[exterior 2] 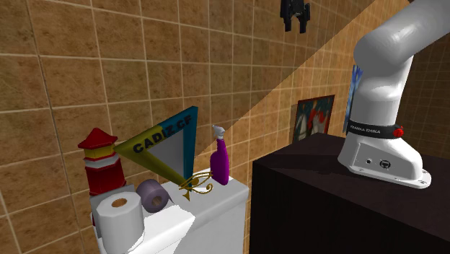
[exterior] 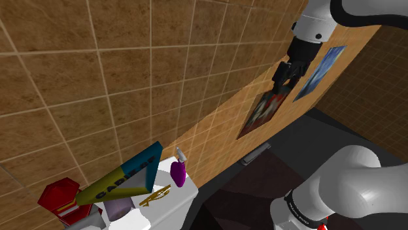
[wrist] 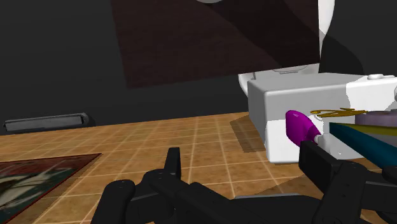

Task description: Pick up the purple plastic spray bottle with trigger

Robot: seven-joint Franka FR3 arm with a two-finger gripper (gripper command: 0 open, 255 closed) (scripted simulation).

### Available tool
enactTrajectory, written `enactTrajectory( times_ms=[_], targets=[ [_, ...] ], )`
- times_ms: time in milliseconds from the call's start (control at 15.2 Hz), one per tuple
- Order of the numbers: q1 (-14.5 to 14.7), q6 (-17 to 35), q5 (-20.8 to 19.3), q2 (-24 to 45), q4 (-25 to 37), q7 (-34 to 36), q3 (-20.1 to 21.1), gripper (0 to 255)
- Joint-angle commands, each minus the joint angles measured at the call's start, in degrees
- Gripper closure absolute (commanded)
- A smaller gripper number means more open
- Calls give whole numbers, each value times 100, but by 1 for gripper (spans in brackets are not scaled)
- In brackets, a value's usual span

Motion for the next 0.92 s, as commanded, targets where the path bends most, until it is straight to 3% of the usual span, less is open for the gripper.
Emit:
enactTrajectory(
  times_ms=[0,858],
  targets=[
    [0,0,0,0,0,0,0,0],
    [399,2183,660,1246,-1035,1039,884,0]
  ],
)
